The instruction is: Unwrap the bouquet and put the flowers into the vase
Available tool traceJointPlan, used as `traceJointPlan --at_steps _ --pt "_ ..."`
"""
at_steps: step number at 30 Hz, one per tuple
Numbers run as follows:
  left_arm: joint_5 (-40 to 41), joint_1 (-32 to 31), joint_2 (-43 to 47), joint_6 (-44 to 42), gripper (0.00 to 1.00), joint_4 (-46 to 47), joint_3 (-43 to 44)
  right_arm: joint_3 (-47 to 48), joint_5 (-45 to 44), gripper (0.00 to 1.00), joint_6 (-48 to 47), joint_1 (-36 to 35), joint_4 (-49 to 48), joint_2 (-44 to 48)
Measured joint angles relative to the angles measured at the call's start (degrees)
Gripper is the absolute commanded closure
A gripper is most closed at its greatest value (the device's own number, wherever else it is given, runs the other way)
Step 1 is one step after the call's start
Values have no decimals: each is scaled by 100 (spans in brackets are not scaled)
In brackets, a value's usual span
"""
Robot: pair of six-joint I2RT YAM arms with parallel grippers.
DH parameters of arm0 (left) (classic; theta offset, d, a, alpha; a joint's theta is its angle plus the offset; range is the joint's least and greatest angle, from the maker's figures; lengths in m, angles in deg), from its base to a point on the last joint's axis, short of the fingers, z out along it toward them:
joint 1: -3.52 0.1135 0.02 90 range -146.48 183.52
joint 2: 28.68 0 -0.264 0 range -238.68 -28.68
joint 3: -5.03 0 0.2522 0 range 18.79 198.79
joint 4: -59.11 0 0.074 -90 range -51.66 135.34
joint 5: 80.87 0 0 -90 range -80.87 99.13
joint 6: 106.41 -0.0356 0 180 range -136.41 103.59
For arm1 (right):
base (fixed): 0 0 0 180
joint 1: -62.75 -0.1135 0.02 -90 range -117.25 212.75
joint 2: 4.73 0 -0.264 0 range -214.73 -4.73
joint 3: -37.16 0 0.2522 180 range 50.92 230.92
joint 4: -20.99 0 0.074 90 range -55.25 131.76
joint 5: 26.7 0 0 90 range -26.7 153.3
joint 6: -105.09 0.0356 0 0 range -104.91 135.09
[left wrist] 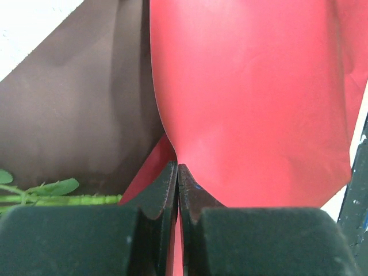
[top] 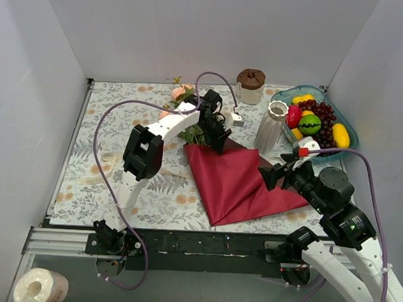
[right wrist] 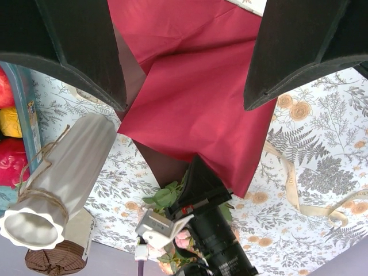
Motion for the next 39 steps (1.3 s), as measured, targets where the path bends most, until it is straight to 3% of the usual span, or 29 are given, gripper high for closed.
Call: traceJointPlan --at_steps 10,17,20,26,32,34,36,38,39 --pt "-129 149 1274 -144 100 -275 -184 13 46 11 52 2 -52 -225" --pt "-302 1126 2876 -413 100 -387 -1606 105 129 10 85 0 -179 -396" --pt "-293 1709 3451 -612 95 -450 -2479 111 177 9 107 0 -280 -457" --pt "-214 2404 4179 -931 73 -356 -4170 111 249 8 129 2 -409 -564" --pt "-151 3167 4671 -901 67 -59 -5075 109 350 7 149 0 -413 -599" --pt "-146 3399 4828 -828 59 118 -5193 90 352 6 162 0 -431 -597" --pt "-125 3556 5064 -737 37 376 -5412 31 352 6 175 0 -452 -597" --pt "-59 3668 5364 -640 2 581 -5729 -35 350 5 190 0 -459 -597" --pt "-7 3720 5519 -592 2 697 -5908 -76 350 5 195 0 -459 -590"
